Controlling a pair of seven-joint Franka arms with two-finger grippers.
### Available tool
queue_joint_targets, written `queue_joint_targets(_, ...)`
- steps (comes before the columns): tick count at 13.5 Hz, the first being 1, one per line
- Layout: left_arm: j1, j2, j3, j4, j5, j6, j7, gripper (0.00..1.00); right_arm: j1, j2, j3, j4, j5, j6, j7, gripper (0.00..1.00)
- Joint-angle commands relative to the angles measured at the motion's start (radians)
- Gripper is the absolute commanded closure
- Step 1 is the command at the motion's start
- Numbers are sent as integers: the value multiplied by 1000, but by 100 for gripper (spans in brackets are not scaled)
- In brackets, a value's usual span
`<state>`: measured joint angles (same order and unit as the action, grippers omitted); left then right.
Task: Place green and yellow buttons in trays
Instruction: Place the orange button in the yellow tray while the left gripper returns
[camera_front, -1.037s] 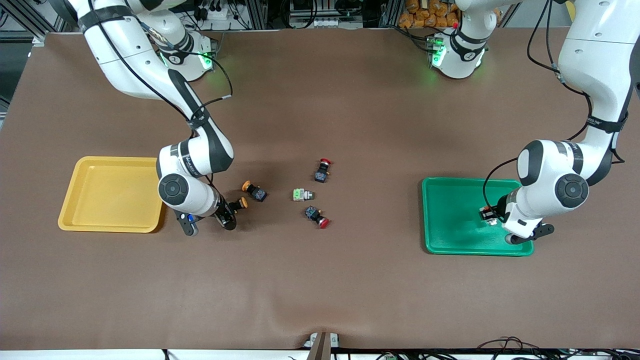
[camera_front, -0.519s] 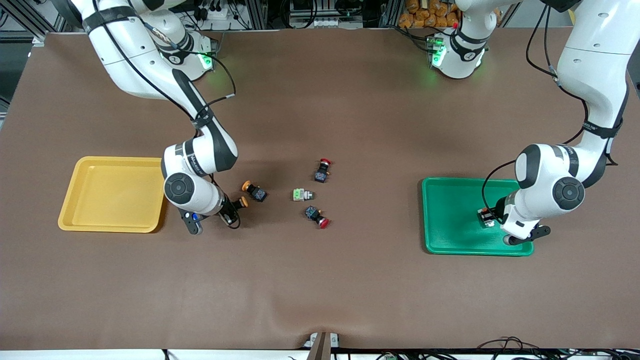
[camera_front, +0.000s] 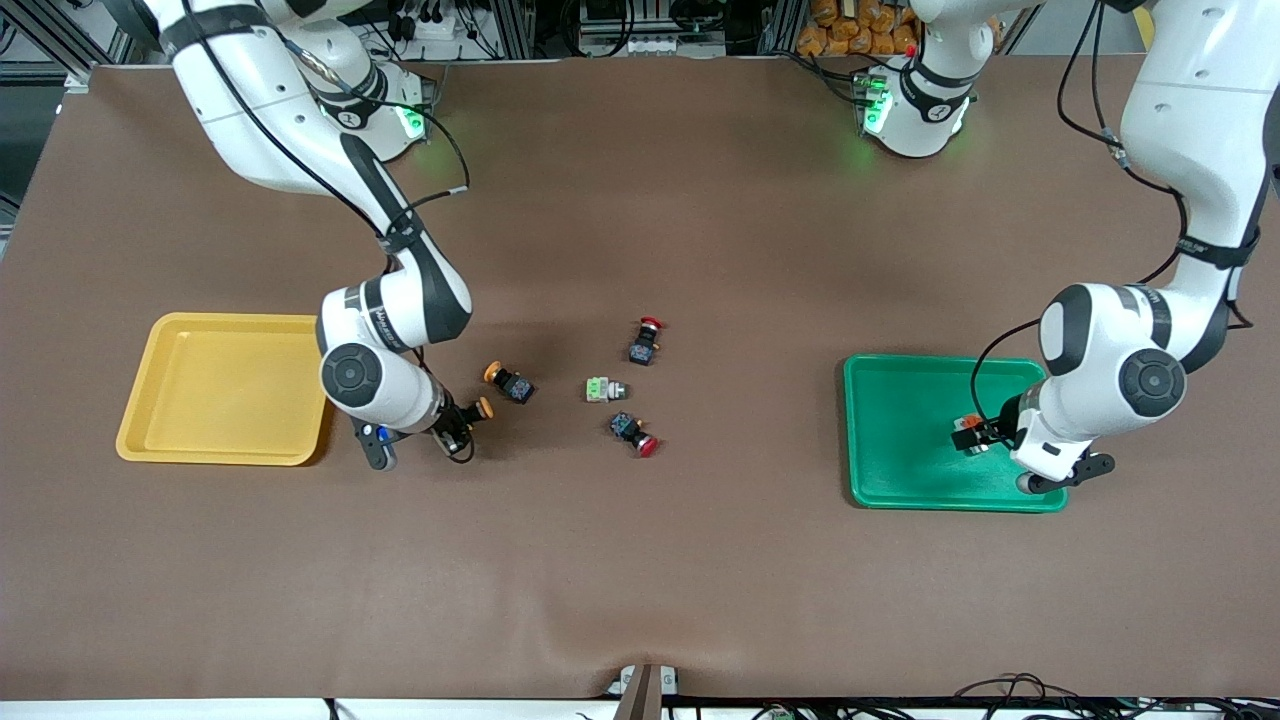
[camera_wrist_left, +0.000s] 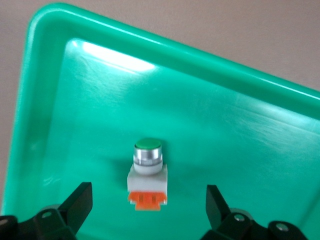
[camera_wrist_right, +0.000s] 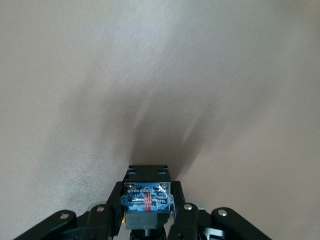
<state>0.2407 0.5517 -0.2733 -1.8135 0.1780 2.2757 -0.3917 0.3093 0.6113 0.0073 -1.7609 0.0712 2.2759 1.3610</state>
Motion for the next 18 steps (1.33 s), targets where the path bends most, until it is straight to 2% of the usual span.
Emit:
queue_joint_targets(1,-1,-78,-59,11,14,-105,-10,0,-79,-96,-1,-9,1,-94,-87,100)
queue_joint_targets(3,-3,-90,-116,25,8,-120,-41,0,-143,-145,-1,-9,10,-175,-210,100)
queue_joint_targets(7,-38,-76,-207,74,6,-120,-224,0,-272,-197,-3,-8,10,-277,-478,100)
queue_joint_targets(12,-217,11,-208,196,1,-120,-539,0,-436,-193,-4,-5,-1,-294,-819,100)
queue_joint_targets(17,-366,120,-205,310,1,-120,-810,0,-519,-151,-6,-5,-4,-259,-994,100)
queue_joint_targets(18,-394,141,-202,341,1,-120,-856,0,-536,-147,-6,-5,-4,-256,-1029,96)
